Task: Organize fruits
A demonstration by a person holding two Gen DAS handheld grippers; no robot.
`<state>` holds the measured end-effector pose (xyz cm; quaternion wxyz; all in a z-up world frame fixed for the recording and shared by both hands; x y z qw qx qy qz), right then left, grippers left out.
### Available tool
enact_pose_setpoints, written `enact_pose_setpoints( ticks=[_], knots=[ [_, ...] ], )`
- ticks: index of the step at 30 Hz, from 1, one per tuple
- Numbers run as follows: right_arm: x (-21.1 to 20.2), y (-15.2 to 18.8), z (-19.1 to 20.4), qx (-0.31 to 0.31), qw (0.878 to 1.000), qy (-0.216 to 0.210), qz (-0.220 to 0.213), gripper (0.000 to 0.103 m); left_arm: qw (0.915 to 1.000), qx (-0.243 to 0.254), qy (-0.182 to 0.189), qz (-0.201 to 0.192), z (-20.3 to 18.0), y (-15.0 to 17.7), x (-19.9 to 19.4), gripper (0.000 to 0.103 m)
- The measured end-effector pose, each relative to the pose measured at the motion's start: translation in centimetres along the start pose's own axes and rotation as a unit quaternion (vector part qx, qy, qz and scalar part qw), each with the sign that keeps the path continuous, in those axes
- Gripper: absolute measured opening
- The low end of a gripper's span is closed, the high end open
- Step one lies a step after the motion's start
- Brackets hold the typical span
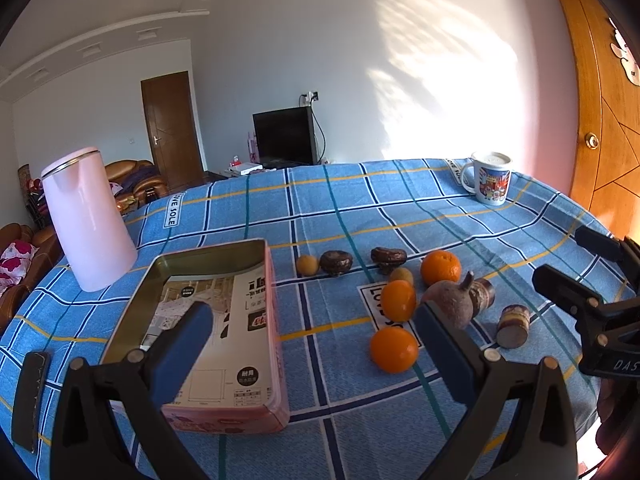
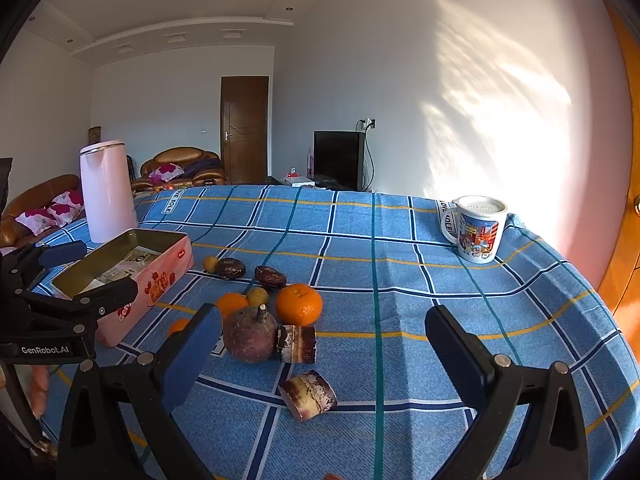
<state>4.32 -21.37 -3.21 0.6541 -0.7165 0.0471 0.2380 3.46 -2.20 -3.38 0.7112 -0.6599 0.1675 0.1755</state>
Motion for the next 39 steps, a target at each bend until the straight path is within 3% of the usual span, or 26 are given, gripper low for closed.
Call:
enact_pose_setpoints(
  ticks=[39],
  knots=[
    [-0.16, 0.17, -0.11, 0.007, 1.000, -0.003, -0.003, 0.102, 0.9999, -0.014, 0.007, -0.001, 0.13, 0.22, -0.04, 0.103]
  ],
)
Point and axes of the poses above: each gripper's, at about its wrist camera, not at the fingertips, and x roughly the way its jaws point, z to its left, y to its underside, the point moved 4 cm from there along x, roughly the way its jaws point, and after that the axes turned 1 degree about -z, right-handed, at the moved point
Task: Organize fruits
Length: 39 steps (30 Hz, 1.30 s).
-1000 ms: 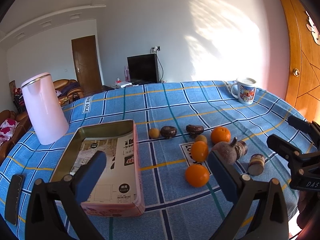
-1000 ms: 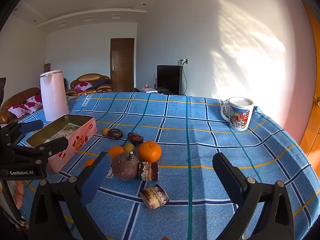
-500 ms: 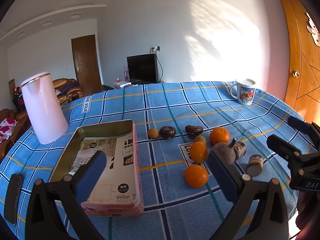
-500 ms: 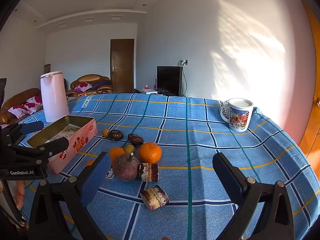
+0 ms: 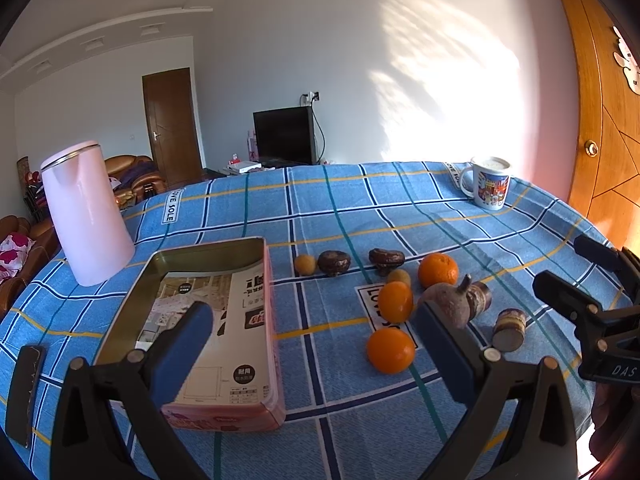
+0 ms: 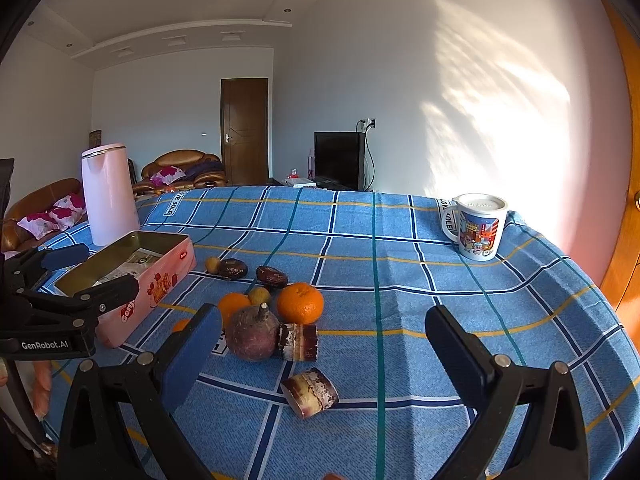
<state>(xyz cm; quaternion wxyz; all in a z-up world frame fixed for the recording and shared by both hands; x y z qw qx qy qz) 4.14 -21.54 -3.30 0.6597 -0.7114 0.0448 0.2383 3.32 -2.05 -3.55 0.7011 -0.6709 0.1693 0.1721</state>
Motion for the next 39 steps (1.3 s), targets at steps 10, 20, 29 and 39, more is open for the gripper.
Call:
enact_pose_setpoints(
  ticks=[10, 20, 29, 39],
  knots=[
    [0.4, 0.7, -0.4, 0.005, 1.000, 0.004, 0.010, 0.102, 1.0000, -0.001, 0.005, 0.007, -0.3, 0.4, 0.3, 0.103],
    [0.9, 1.5, -0.9, 0.005, 1.000, 0.007, 0.023, 0.102, 0.9998, 0.002, 0.012, 0.016, -0.6, 0.8, 0.8, 0.103],
    [2.1, 2.7, -0.7, -0.003, 0.998, -0.013, 0.062, 0.101, 0.9983, 0.025, 0.037, 0.037, -2.1, 1.6, 1.8, 0.101],
    [3.9, 4.3, -0.5, -0.005, 0.992, -0.045, 0.116, 0.065, 0.9901, 0.057, 0.080, 0.101, -5.2, 2.9, 4.5, 0.079]
  ],
)
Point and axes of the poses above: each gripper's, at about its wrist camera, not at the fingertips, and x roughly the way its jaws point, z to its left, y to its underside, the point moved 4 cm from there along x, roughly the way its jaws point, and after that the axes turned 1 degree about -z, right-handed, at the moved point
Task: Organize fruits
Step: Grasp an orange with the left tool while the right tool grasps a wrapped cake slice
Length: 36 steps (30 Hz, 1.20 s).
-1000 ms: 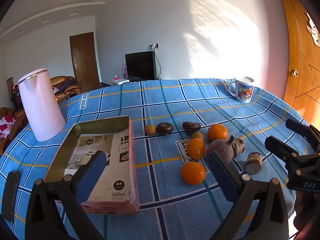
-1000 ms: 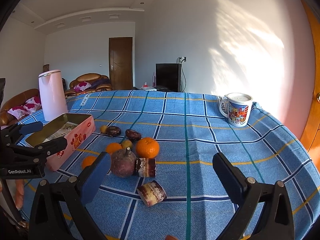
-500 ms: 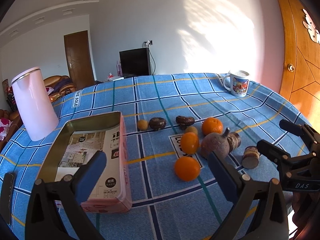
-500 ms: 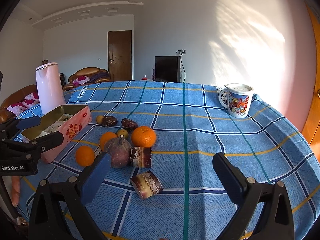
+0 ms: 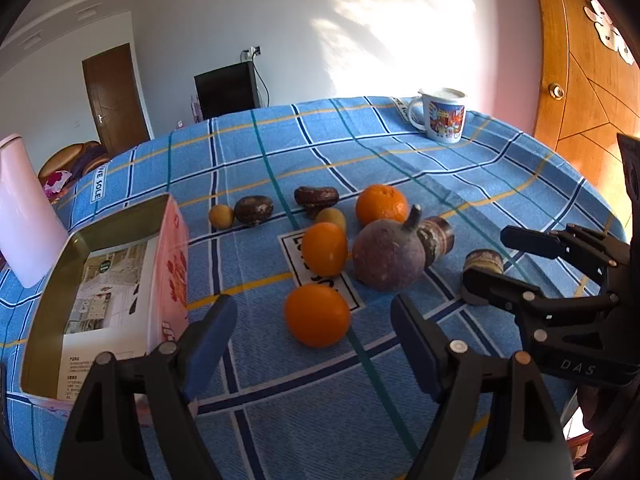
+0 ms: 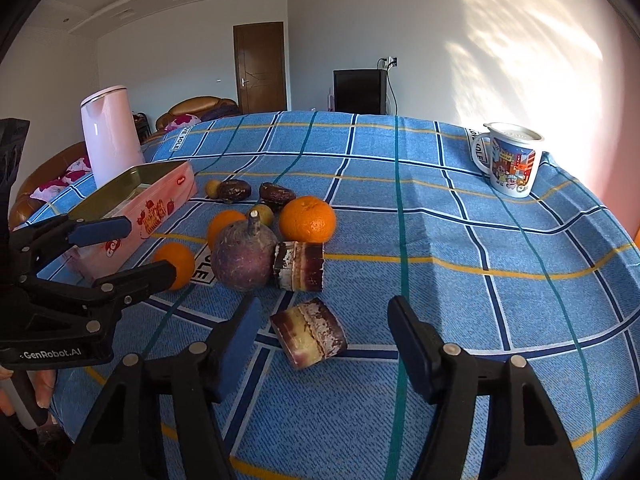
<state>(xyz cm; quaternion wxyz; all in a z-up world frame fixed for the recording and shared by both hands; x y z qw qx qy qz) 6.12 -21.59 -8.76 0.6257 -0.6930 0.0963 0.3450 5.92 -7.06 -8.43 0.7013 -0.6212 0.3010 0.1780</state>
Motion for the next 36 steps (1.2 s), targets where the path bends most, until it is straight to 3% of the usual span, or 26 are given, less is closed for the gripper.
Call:
enact_pose_setpoints(
  ticks=[4, 6, 12, 36],
  knots=[
    [0.6, 0.2, 0.1, -0.001, 1.000, -0.016, 0.018, 0.050, 0.9997, -0.002, 0.014, 0.021, -0.3, 0.2, 1.0, 0.075],
    [0.8, 0.3, 0.2, -0.004, 1.000, -0.019, 0.023, 0.043, 0.9992, -0.004, 0.022, 0.033, -0.4, 0.1, 1.7, 0.061],
    [0.6, 0.3, 0.4, -0.012, 0.999, -0.023, 0.021, 0.043, 0.9970, -0.030, 0.047, 0.054, 0.2, 0.3, 2.6, 0.039],
    [-1.4, 0.1, 0.7, -0.014, 0.997, -0.040, -0.058, 0.043, 0.9984, -0.025, 0.041, -0.029, 0.4, -0.3, -0.4, 0.039]
  ],
)
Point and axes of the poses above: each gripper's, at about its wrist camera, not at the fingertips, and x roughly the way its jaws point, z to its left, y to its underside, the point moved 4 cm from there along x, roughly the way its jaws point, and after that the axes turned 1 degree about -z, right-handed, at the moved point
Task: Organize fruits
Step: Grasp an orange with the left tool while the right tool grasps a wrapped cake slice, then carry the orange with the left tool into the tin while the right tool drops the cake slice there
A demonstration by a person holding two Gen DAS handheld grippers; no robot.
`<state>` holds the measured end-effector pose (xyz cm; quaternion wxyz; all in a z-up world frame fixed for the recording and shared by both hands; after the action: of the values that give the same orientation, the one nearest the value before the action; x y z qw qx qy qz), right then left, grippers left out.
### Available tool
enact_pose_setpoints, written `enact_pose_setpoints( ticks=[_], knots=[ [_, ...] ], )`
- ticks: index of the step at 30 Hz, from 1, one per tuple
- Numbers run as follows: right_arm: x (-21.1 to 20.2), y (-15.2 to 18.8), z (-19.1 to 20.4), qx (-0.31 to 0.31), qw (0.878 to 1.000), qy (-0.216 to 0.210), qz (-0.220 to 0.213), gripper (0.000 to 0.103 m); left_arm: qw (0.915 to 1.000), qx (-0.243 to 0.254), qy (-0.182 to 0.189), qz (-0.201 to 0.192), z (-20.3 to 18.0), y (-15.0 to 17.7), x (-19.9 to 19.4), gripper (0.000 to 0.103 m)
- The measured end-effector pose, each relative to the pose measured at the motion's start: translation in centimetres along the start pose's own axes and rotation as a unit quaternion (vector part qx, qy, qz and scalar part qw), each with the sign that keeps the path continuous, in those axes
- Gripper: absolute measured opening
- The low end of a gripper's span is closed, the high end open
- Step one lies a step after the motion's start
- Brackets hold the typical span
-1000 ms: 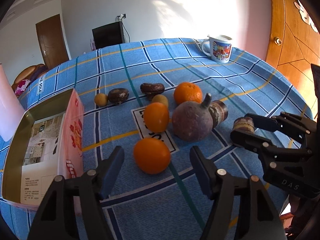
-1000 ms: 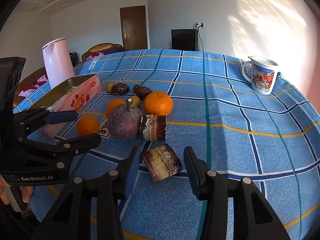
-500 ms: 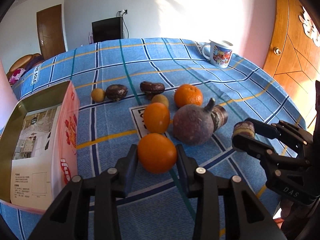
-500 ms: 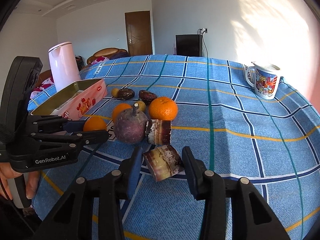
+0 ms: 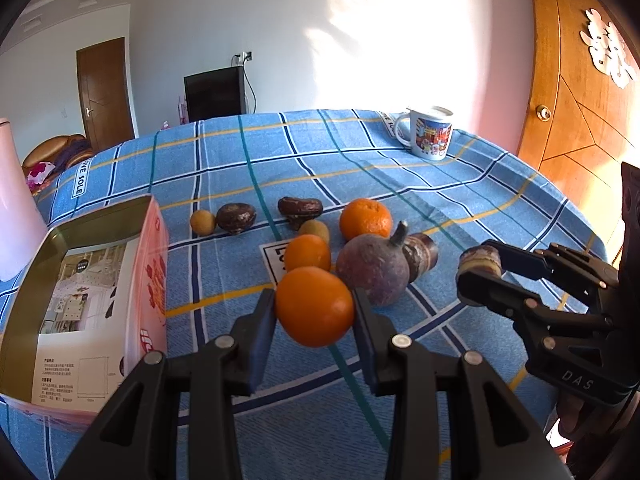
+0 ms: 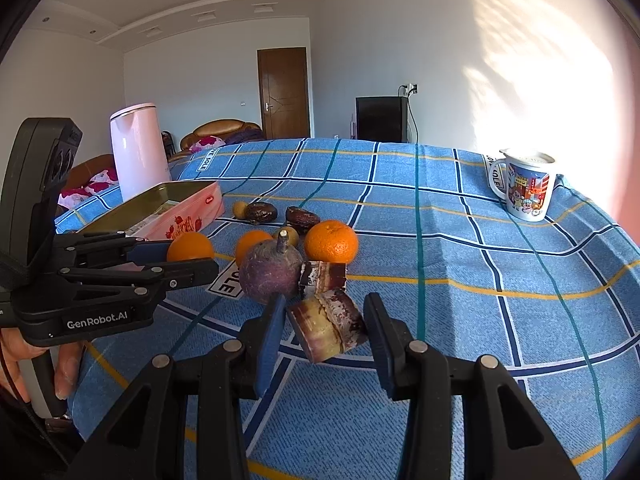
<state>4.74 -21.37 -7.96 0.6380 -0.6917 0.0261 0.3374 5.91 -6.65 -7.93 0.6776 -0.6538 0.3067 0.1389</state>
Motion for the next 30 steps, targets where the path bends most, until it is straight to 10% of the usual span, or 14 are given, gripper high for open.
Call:
enact_pose_setpoints(
  ticks=[30],
  knots=[
    [-1.7, 0.0, 0.4, -0.012, 0.998, 0.001, -0.055, 0.043, 0.9952, 0.018, -0.026, -0.093, -0.5, -0.7, -3.0, 0.039]
  ],
)
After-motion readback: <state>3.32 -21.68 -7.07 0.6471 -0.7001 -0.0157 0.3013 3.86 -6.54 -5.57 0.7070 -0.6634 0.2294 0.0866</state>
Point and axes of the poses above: each gripper's, at about its wrist camera, not at the fingertips, and x roughly the way its jaws point, z to its left, y to its underside, the point moved 4 cm from there along x, roughly the way its jaws point, and after that the axes turned 1 degree about -z, right-handed, at the moved point
